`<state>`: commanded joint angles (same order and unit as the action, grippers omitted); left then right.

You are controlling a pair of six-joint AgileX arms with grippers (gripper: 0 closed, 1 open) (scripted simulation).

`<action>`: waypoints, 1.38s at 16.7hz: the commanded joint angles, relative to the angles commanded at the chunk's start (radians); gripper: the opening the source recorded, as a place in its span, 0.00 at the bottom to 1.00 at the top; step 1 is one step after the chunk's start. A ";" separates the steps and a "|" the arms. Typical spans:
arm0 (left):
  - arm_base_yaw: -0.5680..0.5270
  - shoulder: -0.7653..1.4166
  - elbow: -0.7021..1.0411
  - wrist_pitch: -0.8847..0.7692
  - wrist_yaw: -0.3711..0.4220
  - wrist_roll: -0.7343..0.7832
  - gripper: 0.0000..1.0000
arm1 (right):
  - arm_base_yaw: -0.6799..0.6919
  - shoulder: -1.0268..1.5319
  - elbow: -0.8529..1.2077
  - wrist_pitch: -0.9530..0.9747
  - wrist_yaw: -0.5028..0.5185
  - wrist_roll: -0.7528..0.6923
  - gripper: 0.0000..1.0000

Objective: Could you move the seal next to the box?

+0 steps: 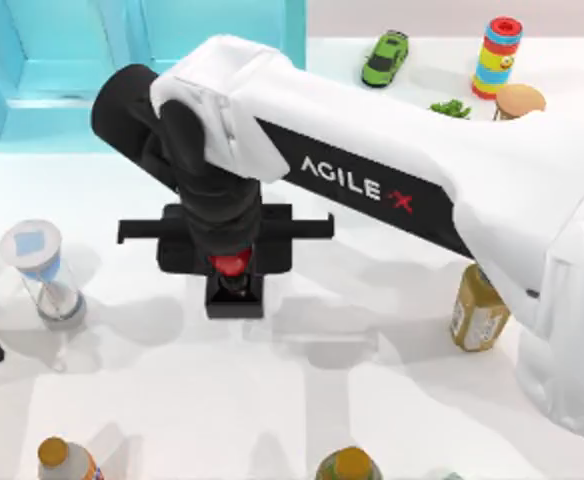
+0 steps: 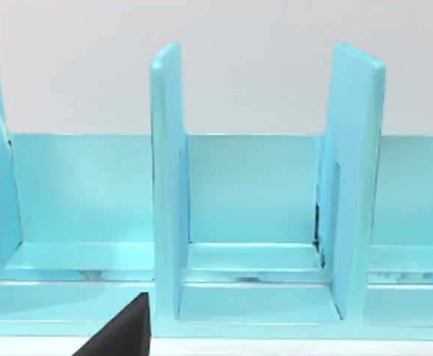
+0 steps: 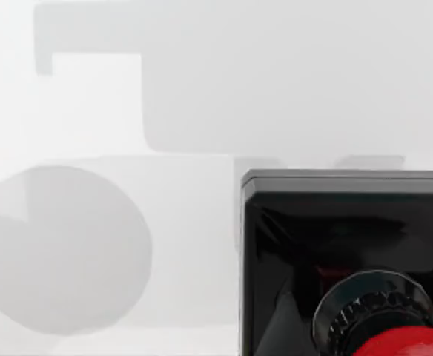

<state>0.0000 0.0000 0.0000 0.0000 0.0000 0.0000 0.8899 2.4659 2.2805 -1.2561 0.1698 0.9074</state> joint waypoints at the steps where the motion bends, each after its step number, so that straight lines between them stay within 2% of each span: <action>1: 0.000 0.000 0.000 0.000 0.000 0.000 1.00 | 0.001 0.000 0.031 -0.032 -0.002 -0.001 0.00; 8: 0.000 0.000 0.000 0.000 0.000 0.000 1.00 | 0.001 0.002 0.071 -0.073 -0.007 -0.004 0.00; 11: 0.000 0.000 0.000 0.000 0.000 0.000 1.00 | -0.055 -0.057 0.010 -0.064 -0.020 -0.062 0.00; 15: 0.000 0.000 0.000 0.000 0.000 0.000 1.00 | -0.224 -0.233 -0.183 -0.039 -0.047 -0.238 0.00; 23: 0.000 0.000 0.000 0.000 0.000 0.000 1.00 | -0.677 -0.708 -0.673 0.040 -0.129 -0.677 0.00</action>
<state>0.0000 0.0000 0.0000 0.0000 0.0000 0.0000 0.2128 1.7579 1.6078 -1.2158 0.0409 0.2305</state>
